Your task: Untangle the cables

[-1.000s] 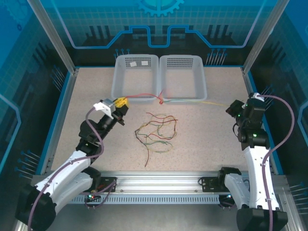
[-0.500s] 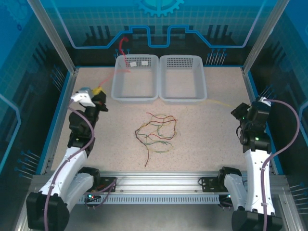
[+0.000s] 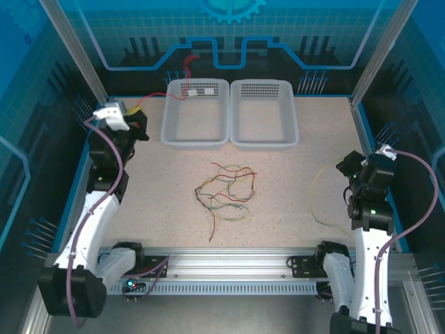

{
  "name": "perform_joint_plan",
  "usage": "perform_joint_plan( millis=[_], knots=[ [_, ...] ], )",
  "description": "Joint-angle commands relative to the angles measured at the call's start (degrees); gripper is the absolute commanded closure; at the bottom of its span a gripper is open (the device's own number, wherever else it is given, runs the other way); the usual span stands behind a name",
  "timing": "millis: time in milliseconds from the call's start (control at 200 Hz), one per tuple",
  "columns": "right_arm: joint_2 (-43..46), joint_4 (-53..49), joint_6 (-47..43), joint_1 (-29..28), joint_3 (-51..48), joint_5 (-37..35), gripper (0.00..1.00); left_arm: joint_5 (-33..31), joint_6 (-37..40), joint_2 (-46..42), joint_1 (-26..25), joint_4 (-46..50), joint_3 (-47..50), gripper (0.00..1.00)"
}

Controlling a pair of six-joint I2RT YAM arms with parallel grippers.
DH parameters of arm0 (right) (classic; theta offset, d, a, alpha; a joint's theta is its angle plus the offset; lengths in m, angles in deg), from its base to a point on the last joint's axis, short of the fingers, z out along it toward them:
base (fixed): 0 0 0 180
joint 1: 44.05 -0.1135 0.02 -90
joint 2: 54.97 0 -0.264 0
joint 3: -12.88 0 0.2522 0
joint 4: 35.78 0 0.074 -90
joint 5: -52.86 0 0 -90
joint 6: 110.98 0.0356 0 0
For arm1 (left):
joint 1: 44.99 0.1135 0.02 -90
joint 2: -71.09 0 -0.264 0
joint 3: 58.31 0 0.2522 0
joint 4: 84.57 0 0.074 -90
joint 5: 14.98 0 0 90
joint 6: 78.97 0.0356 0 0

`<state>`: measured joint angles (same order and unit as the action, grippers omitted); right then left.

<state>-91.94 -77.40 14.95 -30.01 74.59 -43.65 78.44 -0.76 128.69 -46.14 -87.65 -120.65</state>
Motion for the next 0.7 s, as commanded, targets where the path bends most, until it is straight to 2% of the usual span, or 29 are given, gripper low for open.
perform_joint_plan(
  millis=[0,75,200,335,475,585,695],
  knots=[
    [1.3,2.5,0.6,0.8,0.3,3.5,1.00,-2.0,4.1,3.0,-4.7,6.3,-2.2,1.00],
    [1.3,3.8,0.2,0.6,1.4,6.3,1.00,-2.2,3.2,5.4,-5.9,5.8,-2.3,1.00],
    [-0.6,9.5,-0.9,-0.6,4.9,15.6,1.00,-5.4,3.0,11.5,-7.7,9.6,-5.9,1.00],
    [-5.4,11.4,-2.1,-4.2,11.6,20.6,1.00,-12.4,0.9,17.1,-8.0,14.6,-9.9,1.00],
    [-9.4,11.5,-3.1,-8.8,17.5,17.9,1.00,-19.2,-1.8,20.8,-8.1,17.9,-12.4,1.00],
    [-13.1,9.9,-3.3,-10.5,22.8,16.3,1.00,-17.0,-1.6,24.2,-8.2,17.1,-13.6,1.00],
    [-18.3,9.6,-3.3,-11.9,28.9,16.7,1.00,-17.7,-1.5,28.9,-8.3,18.1,-15.8,1.00]
  ],
)
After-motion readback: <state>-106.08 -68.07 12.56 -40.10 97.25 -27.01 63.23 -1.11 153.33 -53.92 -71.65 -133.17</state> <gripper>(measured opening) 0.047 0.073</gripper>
